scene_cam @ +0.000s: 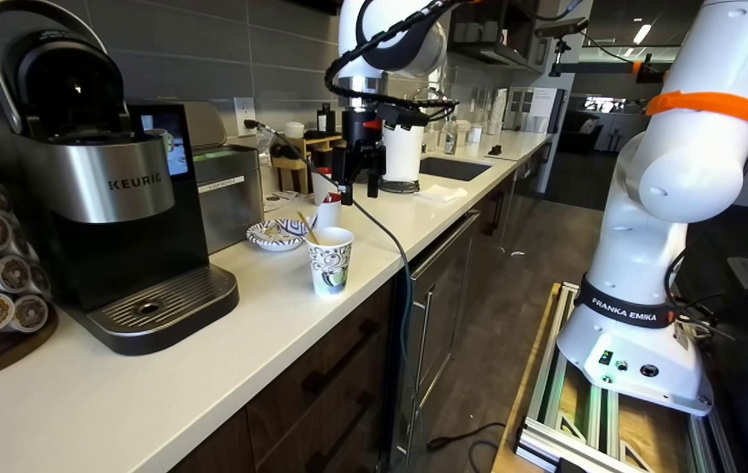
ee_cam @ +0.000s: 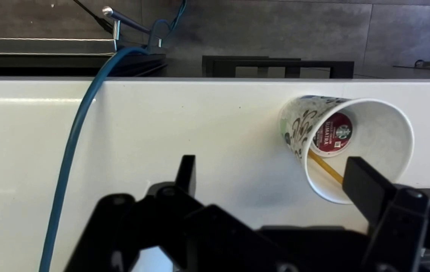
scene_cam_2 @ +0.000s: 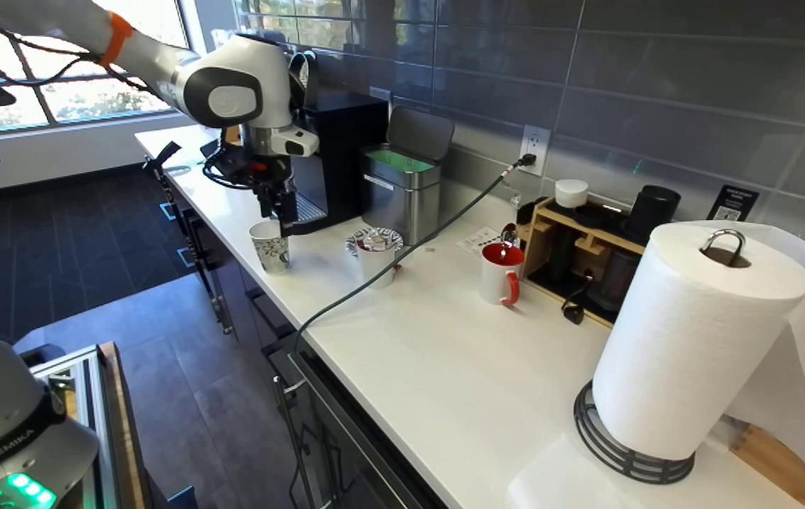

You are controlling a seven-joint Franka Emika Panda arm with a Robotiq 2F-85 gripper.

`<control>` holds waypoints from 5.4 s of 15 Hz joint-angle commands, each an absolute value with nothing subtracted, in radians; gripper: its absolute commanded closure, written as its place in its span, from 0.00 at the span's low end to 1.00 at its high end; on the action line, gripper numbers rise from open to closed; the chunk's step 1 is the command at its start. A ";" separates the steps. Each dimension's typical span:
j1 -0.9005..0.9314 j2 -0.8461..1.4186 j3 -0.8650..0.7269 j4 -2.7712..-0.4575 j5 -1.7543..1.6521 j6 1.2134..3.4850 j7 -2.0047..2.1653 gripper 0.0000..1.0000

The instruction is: Pour the contents of the cup onto the table

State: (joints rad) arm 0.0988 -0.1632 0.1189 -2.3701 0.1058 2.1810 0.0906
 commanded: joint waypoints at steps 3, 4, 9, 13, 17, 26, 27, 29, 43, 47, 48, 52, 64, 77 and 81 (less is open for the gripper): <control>0.106 -0.138 0.118 -2.359 0.117 2.207 0.092 0.00; 0.108 -0.128 0.119 -2.357 0.125 2.221 0.091 0.00; 0.115 -0.075 0.134 -2.338 0.103 2.214 0.127 0.00; 0.127 -0.038 0.145 -2.328 0.103 2.235 0.150 0.16; 0.137 0.012 0.155 -2.300 0.090 2.249 0.173 0.44; 0.150 0.044 0.155 -2.254 0.043 2.219 0.217 1.00; 0.154 0.017 0.157 -2.257 0.038 2.203 0.217 1.00; 0.155 -0.037 0.158 -2.273 0.033 2.171 0.201 0.99; -0.082 -0.390 0.060 -2.316 -0.174 1.833 0.515 0.99; -0.090 -0.383 0.055 -2.311 -0.174 1.852 0.486 0.96; -0.090 -0.383 0.057 -2.312 -0.174 1.852 0.489 0.96; -0.138 -0.325 0.077 -2.226 -0.315 1.823 0.568 0.99; -0.080 0.105 0.048 -1.805 -0.729 1.541 0.688 0.99; 0.013 0.236 -0.006 -1.793 -0.906 1.612 0.860 0.96; 0.012 0.226 -0.009 -1.792 -0.903 1.611 0.860 0.99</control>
